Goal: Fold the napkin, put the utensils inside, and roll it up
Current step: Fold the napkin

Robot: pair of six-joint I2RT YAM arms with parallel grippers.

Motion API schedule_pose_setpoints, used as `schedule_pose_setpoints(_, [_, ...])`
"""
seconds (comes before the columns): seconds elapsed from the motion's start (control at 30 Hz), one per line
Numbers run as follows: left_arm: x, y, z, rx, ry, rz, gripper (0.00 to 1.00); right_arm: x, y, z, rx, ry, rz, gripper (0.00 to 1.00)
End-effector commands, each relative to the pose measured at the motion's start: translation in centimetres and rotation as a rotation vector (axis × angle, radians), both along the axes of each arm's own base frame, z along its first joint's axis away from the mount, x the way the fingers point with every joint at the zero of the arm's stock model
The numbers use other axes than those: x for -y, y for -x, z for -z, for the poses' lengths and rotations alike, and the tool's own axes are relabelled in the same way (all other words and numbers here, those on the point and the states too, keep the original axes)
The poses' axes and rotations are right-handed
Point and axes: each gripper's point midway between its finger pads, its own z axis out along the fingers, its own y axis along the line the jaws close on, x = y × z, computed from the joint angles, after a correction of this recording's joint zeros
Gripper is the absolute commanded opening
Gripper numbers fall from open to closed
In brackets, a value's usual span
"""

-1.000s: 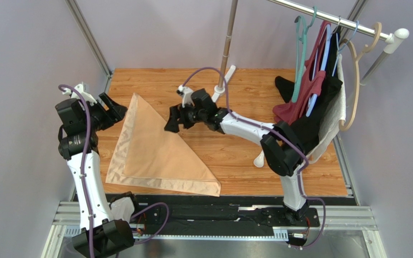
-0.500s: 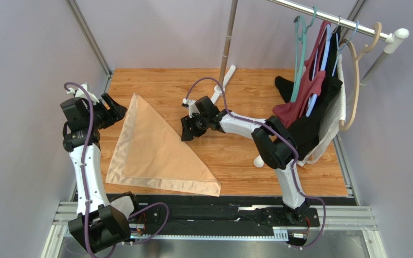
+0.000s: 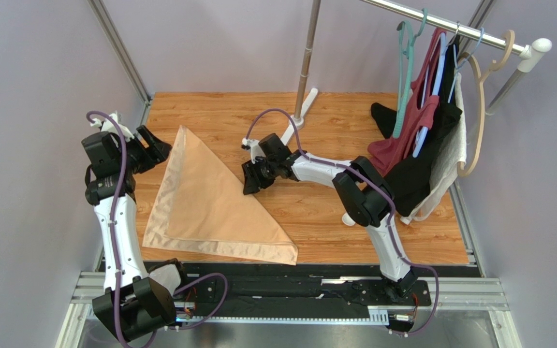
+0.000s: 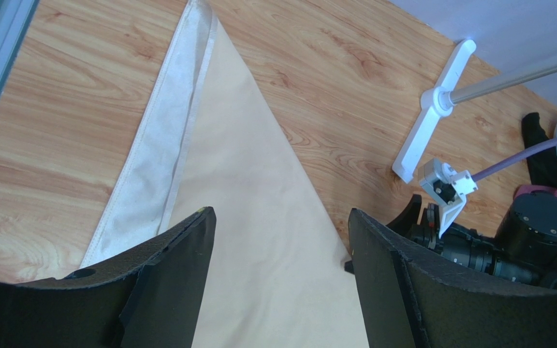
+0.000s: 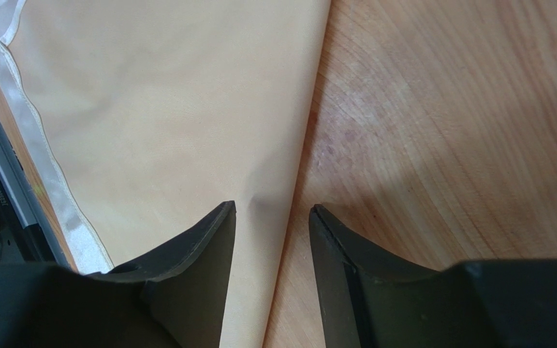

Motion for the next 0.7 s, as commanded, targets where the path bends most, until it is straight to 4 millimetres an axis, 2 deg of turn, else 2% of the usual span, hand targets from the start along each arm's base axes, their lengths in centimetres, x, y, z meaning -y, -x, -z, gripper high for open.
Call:
schedule_pose_setpoints(0.0, [0.3, 0.0, -0.9, 0.044, -0.012, 0.02, 0.76, -1.1, 0.2, 0.7, 0.015, 0.017, -0.024, 0.45])
schedule_pose_setpoints(0.17, [0.5, 0.0, -0.8, 0.045, 0.0, 0.028, 0.76, -0.6, -0.7, 1.1, 0.025, 0.057, 0.027, 0.31])
schedule_pose_setpoints(0.2, [0.5, 0.0, -0.9, 0.045, 0.0, 0.029, 0.76, -0.5, -0.7, 1.2, 0.024, 0.066, 0.036, 0.21])
schedule_pose_setpoints(0.3, [0.6, 0.0, -0.7, 0.043, 0.005, 0.033, 0.76, 0.0, -1.2, 1.3, 0.033, 0.093, 0.074, 0.0])
schedule_pose_setpoints(0.5, [0.7, 0.1, 0.0, 0.023, 0.014, 0.029, 0.74, 1.7, -3.7, 0.2, 0.079, 0.127, 0.174, 0.0])
schedule_pose_setpoints(0.67, [2.8, -0.1, 0.5, 0.006, 0.009, 0.081, 0.73, 4.2, -6.3, -0.5, 0.093, 0.139, 0.241, 0.0])
